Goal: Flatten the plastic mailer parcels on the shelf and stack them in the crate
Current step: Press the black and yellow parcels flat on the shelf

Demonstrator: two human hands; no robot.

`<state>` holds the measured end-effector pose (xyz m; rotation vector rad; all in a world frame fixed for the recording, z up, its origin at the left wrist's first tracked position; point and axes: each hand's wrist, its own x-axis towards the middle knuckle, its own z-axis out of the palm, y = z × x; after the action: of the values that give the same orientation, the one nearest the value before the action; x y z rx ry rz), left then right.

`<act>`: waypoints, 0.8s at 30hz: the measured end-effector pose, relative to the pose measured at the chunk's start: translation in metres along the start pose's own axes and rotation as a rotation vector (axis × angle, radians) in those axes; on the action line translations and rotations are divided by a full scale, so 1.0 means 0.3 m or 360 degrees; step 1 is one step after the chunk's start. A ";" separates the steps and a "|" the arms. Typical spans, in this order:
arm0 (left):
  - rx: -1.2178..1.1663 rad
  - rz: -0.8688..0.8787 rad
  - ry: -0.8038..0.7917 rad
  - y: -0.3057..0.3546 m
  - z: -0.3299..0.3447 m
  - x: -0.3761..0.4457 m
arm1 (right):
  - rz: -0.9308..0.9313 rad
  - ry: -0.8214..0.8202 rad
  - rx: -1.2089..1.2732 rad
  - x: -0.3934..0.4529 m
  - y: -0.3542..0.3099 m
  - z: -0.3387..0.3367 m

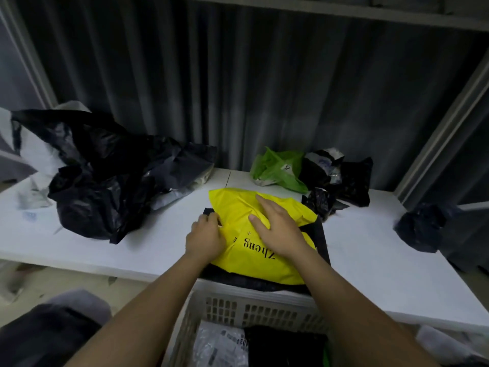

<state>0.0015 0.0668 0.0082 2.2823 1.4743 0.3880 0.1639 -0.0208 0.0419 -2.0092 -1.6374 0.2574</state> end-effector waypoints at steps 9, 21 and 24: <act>-0.0106 0.0738 0.0425 0.183 0.020 -0.001 | 0.0113 0.0089 -0.0026 0.006 0.024 0.028; 0.0075 0.0378 -0.0023 0.139 0.109 0.067 | 0.0306 -0.0165 -0.0213 -0.004 0.114 0.111; 0.0175 0.0357 -0.0092 0.114 0.146 0.090 | 0.0351 -0.0178 -0.0335 0.000 0.138 0.154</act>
<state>0.0591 0.0712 -0.0139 2.5337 1.2435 0.3078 0.1777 -0.0131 -0.0180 -2.3786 -1.5638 0.2924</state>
